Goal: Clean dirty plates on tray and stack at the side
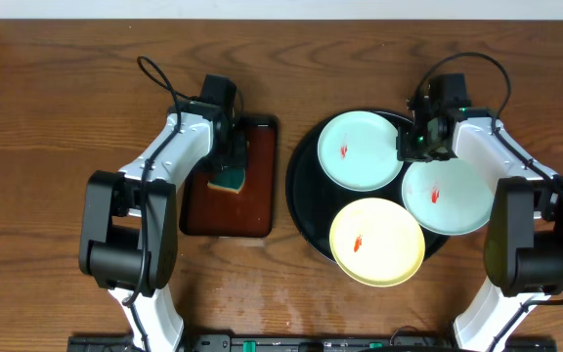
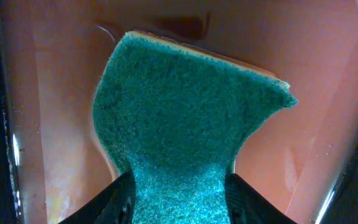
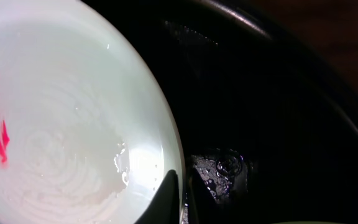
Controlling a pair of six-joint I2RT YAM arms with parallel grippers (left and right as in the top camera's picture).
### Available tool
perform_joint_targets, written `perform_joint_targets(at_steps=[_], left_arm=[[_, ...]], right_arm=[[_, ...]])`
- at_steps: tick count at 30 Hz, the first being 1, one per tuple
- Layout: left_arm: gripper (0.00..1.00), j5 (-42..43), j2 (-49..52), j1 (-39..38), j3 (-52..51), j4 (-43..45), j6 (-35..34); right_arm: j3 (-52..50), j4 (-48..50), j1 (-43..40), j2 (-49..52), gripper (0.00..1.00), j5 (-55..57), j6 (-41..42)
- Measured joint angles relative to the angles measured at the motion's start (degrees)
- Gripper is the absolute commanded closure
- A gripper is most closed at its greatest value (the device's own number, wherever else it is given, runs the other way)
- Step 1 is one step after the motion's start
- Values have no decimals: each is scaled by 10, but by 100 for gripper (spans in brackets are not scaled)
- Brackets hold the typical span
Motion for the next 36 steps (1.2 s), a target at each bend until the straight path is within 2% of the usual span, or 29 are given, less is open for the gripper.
perform_joint_targets(at_steps=[4, 9, 27, 31, 36], left_arm=[[51, 0, 0, 0, 0, 0, 0], [51, 0, 0, 0, 0, 0, 0], [47, 0, 0, -1, -10, 13, 0], [47, 0, 0, -1, -11, 15, 0], [47, 0, 0, -1, -11, 15, 0]], right_arm=[[-1, 3, 0, 0, 94, 0, 0], [-1, 3, 0, 0, 99, 0, 0], [-2, 3, 0, 0, 99, 0, 0], [-2, 3, 0, 0, 86, 0, 0], [-4, 1, 0, 0, 85, -1, 0]])
